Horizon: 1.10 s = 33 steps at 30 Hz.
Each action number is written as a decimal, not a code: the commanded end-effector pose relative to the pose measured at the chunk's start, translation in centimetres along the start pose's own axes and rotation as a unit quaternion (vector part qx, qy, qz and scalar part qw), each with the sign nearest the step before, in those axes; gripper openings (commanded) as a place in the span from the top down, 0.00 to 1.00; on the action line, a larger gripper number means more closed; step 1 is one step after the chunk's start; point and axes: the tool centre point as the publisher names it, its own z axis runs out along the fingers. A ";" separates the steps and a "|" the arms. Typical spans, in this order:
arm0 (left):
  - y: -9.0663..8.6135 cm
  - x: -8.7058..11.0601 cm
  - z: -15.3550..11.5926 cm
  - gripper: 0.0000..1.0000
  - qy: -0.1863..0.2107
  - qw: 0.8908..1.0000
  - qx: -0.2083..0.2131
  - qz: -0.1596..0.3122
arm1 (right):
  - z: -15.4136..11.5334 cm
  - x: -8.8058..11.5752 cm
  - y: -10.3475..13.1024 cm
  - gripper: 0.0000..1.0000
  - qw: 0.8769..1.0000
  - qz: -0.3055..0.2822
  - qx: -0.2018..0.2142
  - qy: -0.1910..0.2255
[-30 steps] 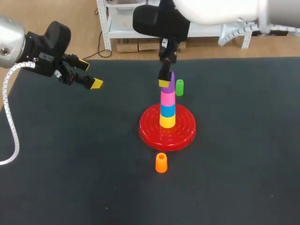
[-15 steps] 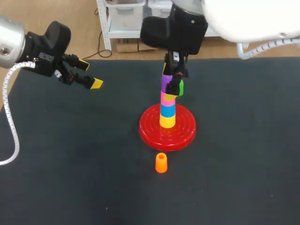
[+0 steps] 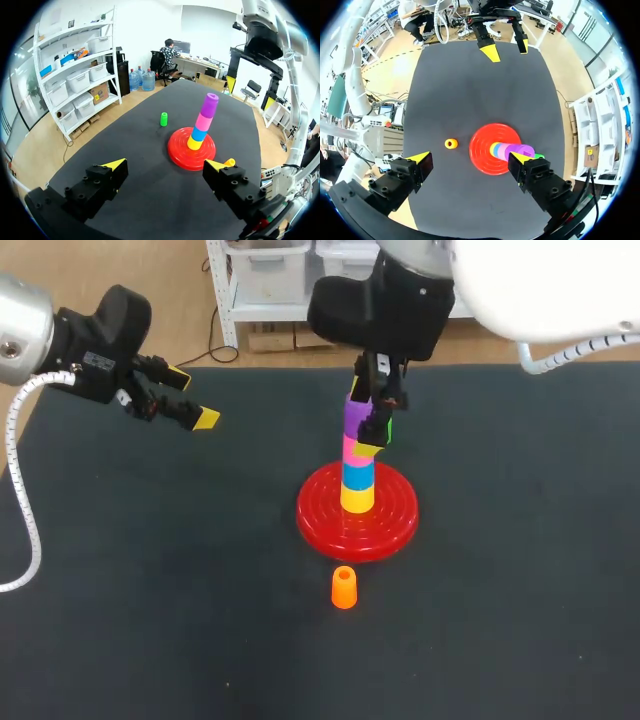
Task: Pick up and stack the cylinders on the red base in this order: pink,purple,orange,green
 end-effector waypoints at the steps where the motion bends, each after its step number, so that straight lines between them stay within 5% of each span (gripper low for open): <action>1: 0.1 0.1 0.0 0.00 -0.002 1.000 0.001 0.001 | 1.1 -0.1 1.3 0.00 0.999 -0.029 -0.008 0.020; 16: 0.1 0.1 0.0 0.00 -0.002 1.000 0.001 0.001 | 4.6 0.5 6.0 0.00 0.994 -0.096 0.000 0.052; 33: 0.1 0.1 0.0 0.00 -0.002 1.000 0.001 0.001 | 9.2 0.9 7.9 0.00 0.993 -0.089 -0.029 0.071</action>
